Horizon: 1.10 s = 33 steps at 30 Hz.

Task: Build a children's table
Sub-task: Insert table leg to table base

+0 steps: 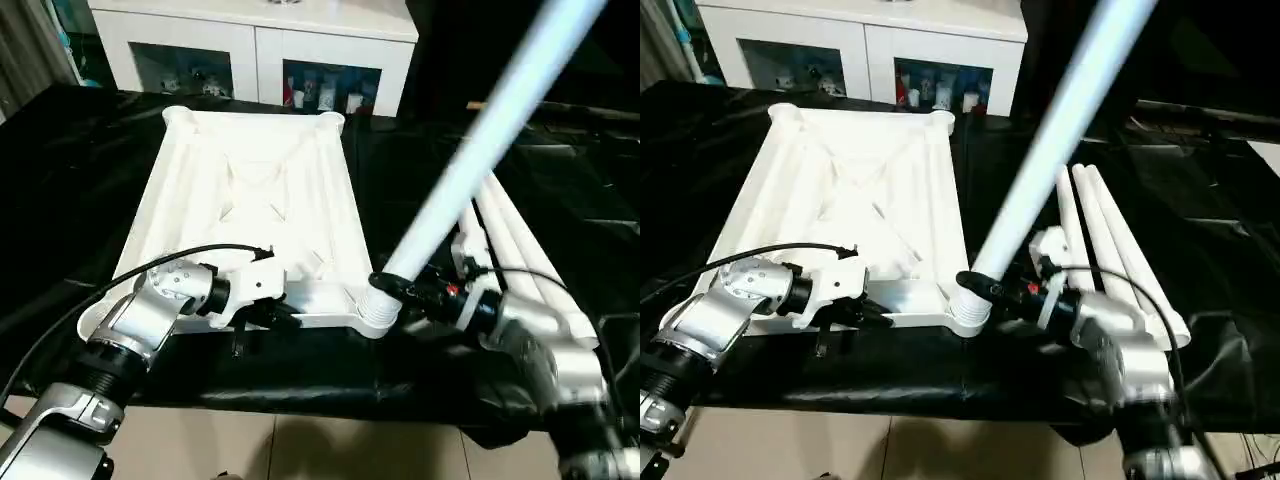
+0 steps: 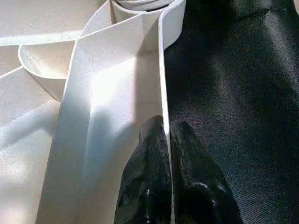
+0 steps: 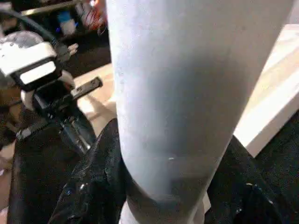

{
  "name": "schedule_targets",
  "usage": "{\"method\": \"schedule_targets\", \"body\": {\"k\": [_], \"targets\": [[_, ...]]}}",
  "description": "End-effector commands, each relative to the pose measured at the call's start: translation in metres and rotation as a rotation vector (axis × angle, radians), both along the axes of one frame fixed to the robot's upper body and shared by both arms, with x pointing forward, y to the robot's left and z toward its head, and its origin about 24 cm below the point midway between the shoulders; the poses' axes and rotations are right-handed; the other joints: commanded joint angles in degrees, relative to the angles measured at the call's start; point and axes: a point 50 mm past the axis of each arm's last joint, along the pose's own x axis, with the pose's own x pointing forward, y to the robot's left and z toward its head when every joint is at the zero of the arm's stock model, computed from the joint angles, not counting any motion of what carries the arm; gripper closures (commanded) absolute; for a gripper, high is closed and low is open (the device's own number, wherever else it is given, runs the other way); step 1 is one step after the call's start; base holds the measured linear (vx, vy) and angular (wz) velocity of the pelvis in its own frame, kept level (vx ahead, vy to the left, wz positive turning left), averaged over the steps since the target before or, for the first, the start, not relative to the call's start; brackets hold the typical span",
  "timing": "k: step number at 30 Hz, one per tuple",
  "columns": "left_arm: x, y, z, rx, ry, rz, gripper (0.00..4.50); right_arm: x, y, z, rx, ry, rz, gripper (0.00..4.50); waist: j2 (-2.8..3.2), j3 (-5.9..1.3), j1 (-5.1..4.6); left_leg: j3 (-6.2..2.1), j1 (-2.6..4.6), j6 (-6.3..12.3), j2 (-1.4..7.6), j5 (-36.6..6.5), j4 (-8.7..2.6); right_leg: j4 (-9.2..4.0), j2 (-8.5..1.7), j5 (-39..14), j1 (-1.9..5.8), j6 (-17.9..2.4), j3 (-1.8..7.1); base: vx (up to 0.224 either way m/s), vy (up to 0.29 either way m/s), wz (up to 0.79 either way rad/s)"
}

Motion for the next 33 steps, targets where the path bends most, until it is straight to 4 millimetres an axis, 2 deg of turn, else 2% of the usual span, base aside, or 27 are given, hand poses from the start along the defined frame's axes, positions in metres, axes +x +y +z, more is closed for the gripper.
{"method": "schedule_targets", "body": {"k": [1,2,3,6,9,11,12,14,15,16,17,19,21,22,23,24,25,26,31,33], "targets": [[0.004,-0.007,0.009,-0.056,-0.044,-0.007,4.5,-0.026,0.002,-0.05,-0.068,0.256,-0.002,2.66,1.06,-1.95,-0.25,-0.34,0.26,0.2,1.58,-18.1,-4.47,-4.95,-3.42,-14.6,1.55,-11.0,2.0,0.0,0.0,0.0],[0.004,-0.007,0.009,-0.055,-0.043,-0.007,4.5,-0.029,0.005,-0.052,-0.07,0.259,0.002,2.66,1.1,-1.93,-0.28,-0.35,0.2,0.2,1.57,-18.0,-4.51,-4.97,-3.44,-14.7,1.57,-10.9,2.0,0.0,0.0,0.0],[0.004,-0.008,0.009,-0.055,-0.042,-0.008,4.5,-0.032,0.006,-0.053,-0.077,0.262,0.012,2.66,1.41,-1.73,-0.42,-0.35,0.22,0.06,1.53,-18.9,-4.58,-5.15,-3.35,-15.3,1.45,-10.8,1.98,0.0,0.0,0.0],[0.004,-0.008,0.008,-0.05,-0.041,-0.014,4.5,-0.035,0.009,-0.053,-0.108,0.254,0.049,2.66,1.3,-1.62,-0.47,-0.42,0.31,0.02,1.55,-20.0,-4.59,-5.37,-3.49,-18.1,1.33,-10.2,2.07,0.0,0.0,0.0],[0.003,-0.008,0.008,-0.043,-0.038,-0.022,4.5,-0.036,0.011,-0.051,-0.155,0.237,0.102,2.66,1.32,-1.65,-0.42,-0.39,0.24,0.23,1.57,-18.5,-4.58,-5.16,-3.4,-16.1,1.45,-10.3,2.08,0.0,0.0,0.0],[0.001,-0.008,0.006,-0.036,-0.035,-0.033,4.5,-0.036,0.012,-0.05,-0.216,0.229,0.177,2.66,1.1,-1.57,-0.41,-0.3,0.2,0.56,1.57,-17.3,-4.51,-4.92,-3.31,-14.4,1.5,-10.7,2.05,0.0,0.0,0.0],[0.001,-0.009,0.005,-0.035,-0.034,-0.036,4.5,-0.036,0.012,-0.05,-0.232,0.229,0.194,2.66,0.65,-1.58,-0.49,-0.19,0.19,0.81,1.55,-17.2,-4.44,-4.99,-3.29,-14.4,1.53,-10.7,2.05,0.0,0.0,0.0],[0.0,-0.01,0.004,-0.032,-0.032,-0.041,4.5,-0.036,0.012,-0.05,-0.268,0.231,0.241,2.66,0.8,-1.59,-0.34,-0.14,0.37,1.05,1.6,-16.7,-4.35,-4.95,-3.41,-14.3,1.41,-10.8,2.14,0.0,0.0,0.0],[-0.001,-0.01,0.003,-0.032,-0.031,-0.043,4.5,-0.036,0.012,-0.05,-0.29,0.23,0.266,2.66,0.62,-1.61,-0.35,-0.14,0.29,1.26,1.61,-16.1,-4.31,-4.87,-3.43,-13.9,1.54,-10.9,2.13,0.0,0.0,0.0],[-0.001,-0.01,0.003,-0.031,-0.031,-0.044,4.5,-0.035,0.011,-0.05,-0.297,0.229,0.272,2.66,0.31,-1.58,-0.4,-0.07,0.19,1.4,1.57,-15.9,-4.28,-4.9,-3.38,-13.9,1.58,-10.8,2.13,0.0,0.0,0.0],[-0.001,-0.011,0.003,-0.03,-0.031,-0.045,4.5,-0.034,0.011,-0.05,-0.314,0.231,0.291,2.66,-0.53,-1.61,-0.51,-0.02,-0.03,1.75,1.53,-15.4,-4.23,-4.91,-3.41,-14.3,1.72,-10.5,2.09,0.0,0.0,0.0],[-0.002,-0.012,0.002,-0.027,-0.031,-0.047,4.5,-0.031,0.011,-0.049,-0.334,0.234,0.319,2.66,-0.13,-1.39,-0.43,-0.2,0.08,1.69,1.61,-16.6,-4.45,-5.19,-3.67,-18.3,1.45,-9.7,2.06,0.0,0.0,0.0],[-0.002,-0.012,0.002,-0.027,-0.03,-0.047,4.5,-0.029,0.011,-0.049,-0.349,0.239,0.343,2.66,-0.22,-1.4,-0.46,-0.3,0.21,1.29,1.72,-17.4,-4.51,-5.47,-3.74,-21.0,1.28,-8.7,2.19,0.0,0.0,0.0],[-0.003,-0.012,0.002,-0.028,-0.03,-0.046,4.5,-0.029,0.011,-0.049,-0.371,0.254,0.381,2.66,-0.5,-1.49,-0.5,-0.29,0.25,1.3,1.75,-17.4,-4.49,-5.45,-3.75,-20.9,1.28,-8.6,2.18,0.0,0.0,0.0],[-0.003,-0.012,0.002,-0.028,-0.03,-0.046,4.5,-0.029,0.011,-0.049,-0.371,0.254,0.381,2.66,-0.57,-1.49,-0.54,-0.44,0.14,1.26,1.81,-17.1,-4.63,-5.25,-3.72,-20.4,1.38,-8.8,2.09,0.0,0.0,0.0],[-0.003,-0.012,0.002,-0.029,-0.03,-0.043,4.5,-0.03,0.011,-0.051,-0.393,0.269,0.418,2.66,-0.44,-1.67,-0.42,-0.26,0.48,1.21,1.89,-16.9,-4.44,-5.22,-3.7,-18.8,1.17,-9.0,2.21,0.0,0.0,0.0],[-0.003,-0.012,0.002,-0.03,-0.03,-0.042,4.5,-0.03,0.011,-0.052,-0.399,0.275,0.43,2.66,-0.7,-1.75,-0.44,-0.16,0.53,1.3,1.87,-16.4,-4.36,-5.15,-3.63,-17.3,1.19,-9.3,2.22,0.0,0.0,0.0],[-0.003,-0.012,0.002,-0.03,-0.03,-0.041,4.5,-0.031,0.011,-0.052,-0.404,0.281,0.443,2.66,-0.62,-1.58,-0.37,-0.16,0.47,1.5,1.9,-16.3,-4.49,-5.02,-3.53,-15.9,1.23,-9.8,2.16,0.0,0.0,0.0],[-0.004,-0.011,0.002,-0.03,-0.03,-0.041,4.5,-0.033,0.013,-0.055,-0.414,0.292,0.475,2.66,-0.74,-1.66,-0.41,-0.27,0.45,1.4,1.84,-17.1,-4.54,-5.04,-3.62,-16.4,1.49,-9.7,2.16,0.0,0.0,0.0],[-0.004,-0.01,0.003,-0.03,-0.03,-0.043,4.5,-0.031,0.013,-0.057,-0.419,0.292,0.468,2.66,-0.87,-1.57,-0.49,-0.33,0.48,1.3,1.78,-18.4,-4.61,-5.31,-3.72,-19.3,1.42,-9.3,2.17,0.0,0.0,0.0]]}}
